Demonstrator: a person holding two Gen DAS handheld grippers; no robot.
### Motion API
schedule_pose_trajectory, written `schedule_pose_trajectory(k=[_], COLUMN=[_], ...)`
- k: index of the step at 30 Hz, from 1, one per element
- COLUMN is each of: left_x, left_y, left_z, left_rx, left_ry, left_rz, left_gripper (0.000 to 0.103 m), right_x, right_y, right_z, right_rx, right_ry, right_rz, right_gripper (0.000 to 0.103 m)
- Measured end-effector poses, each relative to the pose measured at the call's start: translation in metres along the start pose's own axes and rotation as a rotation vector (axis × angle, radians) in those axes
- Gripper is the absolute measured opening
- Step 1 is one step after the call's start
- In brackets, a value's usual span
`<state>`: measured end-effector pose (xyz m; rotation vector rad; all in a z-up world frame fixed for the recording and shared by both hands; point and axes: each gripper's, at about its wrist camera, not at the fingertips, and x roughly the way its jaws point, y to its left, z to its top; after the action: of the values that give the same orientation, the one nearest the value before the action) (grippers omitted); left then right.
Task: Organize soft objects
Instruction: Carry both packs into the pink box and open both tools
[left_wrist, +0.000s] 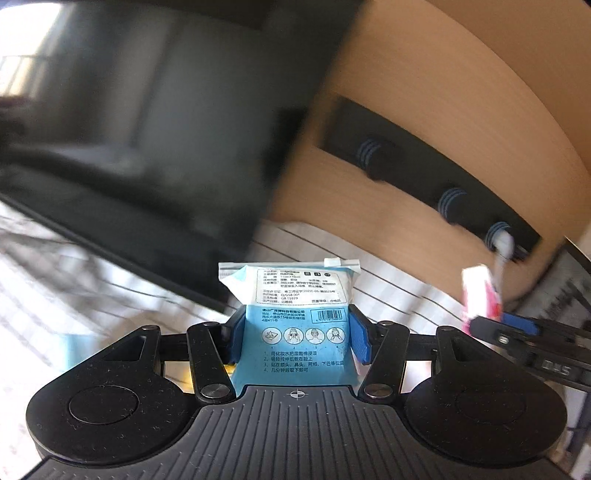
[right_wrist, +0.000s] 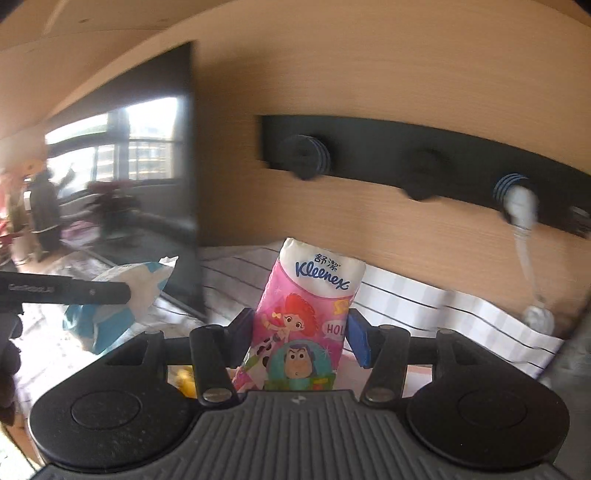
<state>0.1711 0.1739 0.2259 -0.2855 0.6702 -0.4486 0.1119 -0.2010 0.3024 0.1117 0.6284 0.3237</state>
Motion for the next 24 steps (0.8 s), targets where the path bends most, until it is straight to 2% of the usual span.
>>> schedule_pose_trajectory(k=[8, 10, 11, 14, 15, 17, 19, 21, 24], left_x=[0.087, 0.111, 0.125, 0.183, 0.203, 0.235, 0.249, 0.246, 0.219], left_y=[-0.087, -0.104, -0.111, -0.122, -0.124, -0.128, -0.125, -0.117, -0.107], left_z=[-0.011, -0.013, -0.017, -0.037, -0.05, -0.076, -0.098, -0.105, -0.095], left_rx=[0.016, 0.019, 0.012, -0.049, -0.032, 0.039, 0.069, 0.059, 0.04], left_ry=[0.144, 0.152, 0.159, 0.238, 0.272, 0.33, 0.343, 0.32, 0.227], left_rz=[-0.168, -0.201, -0.227, -0.337, -0.323, -0.214, -0.158, -0.158, -0.162], left_gripper=[0.059, 0.06, 0.06, 0.062, 0.062, 0.059, 0.059, 0.059, 0.059], right_x=[0.021, 0.029, 0.031, 0.036, 0.037, 0.036, 0.032, 0.028, 0.024], right_y=[-0.075, -0.086, -0.09, -0.092, -0.092, -0.089, -0.085, -0.083, -0.086], right_z=[-0.042, -0.062, -0.072, -0.105, -0.117, -0.138, -0.153, -0.16, -0.16], right_rx=[0.028, 0.038, 0.05, 0.068, 0.067, 0.051, 0.022, 0.0, 0.007], right_ry=[0.046, 0.037, 0.045, 0.085, 0.108, 0.155, 0.179, 0.179, 0.171], right_rz=[-0.114, -0.142, -0.155, -0.153, -0.147, -0.132, -0.128, -0.139, -0.152], right_gripper=[0.055, 0.065, 0.074, 0.077, 0.077, 0.077, 0.077, 0.077, 0.077])
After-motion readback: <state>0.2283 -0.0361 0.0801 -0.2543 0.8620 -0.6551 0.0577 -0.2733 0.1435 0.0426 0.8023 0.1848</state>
